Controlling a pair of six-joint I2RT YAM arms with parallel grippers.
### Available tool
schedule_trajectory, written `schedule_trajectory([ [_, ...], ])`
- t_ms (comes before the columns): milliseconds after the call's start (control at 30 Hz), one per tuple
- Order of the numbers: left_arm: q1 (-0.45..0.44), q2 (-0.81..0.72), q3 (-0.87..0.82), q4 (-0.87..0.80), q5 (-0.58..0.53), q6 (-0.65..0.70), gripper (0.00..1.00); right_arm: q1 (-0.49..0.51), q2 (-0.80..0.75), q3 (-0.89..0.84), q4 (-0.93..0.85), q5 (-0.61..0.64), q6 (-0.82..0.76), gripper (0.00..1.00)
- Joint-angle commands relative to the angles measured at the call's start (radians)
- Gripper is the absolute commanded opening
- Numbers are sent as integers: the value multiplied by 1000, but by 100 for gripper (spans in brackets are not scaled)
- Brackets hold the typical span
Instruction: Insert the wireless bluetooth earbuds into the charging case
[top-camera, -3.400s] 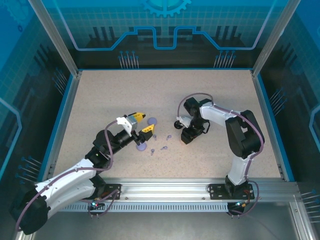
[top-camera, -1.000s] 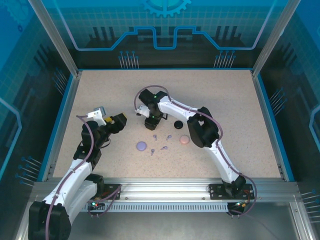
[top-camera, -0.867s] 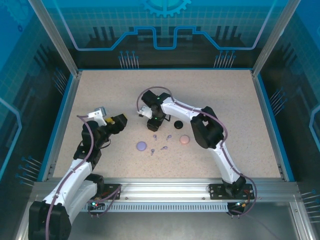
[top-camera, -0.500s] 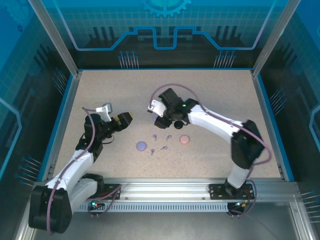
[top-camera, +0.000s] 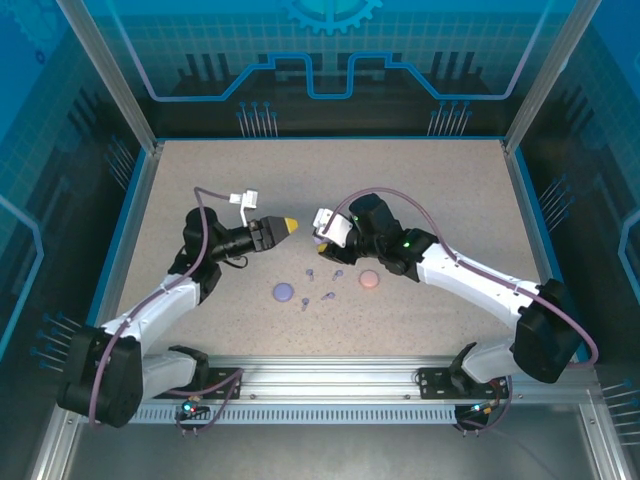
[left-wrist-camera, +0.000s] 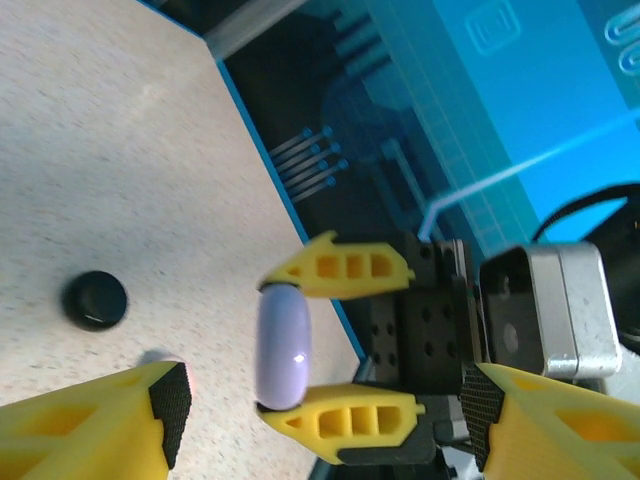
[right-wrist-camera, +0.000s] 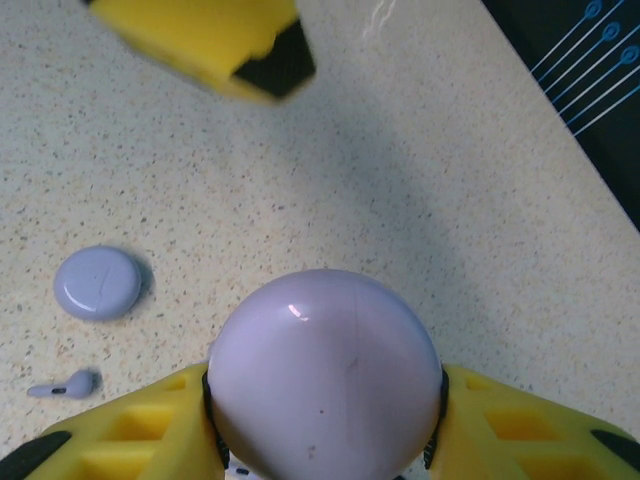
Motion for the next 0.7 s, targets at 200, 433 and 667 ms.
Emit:
schedule_trajectory([
  [200,-88,75,87,-83,37,80,73,16,-34,-7,69,-18,0,48],
  [433,-122,138,109,-71,33,85,67,30,-36,2,60,-30,-10,48],
  [667,-124,156,113,-49,31,81,53,35,-26,21,11,-35,-34,48],
])
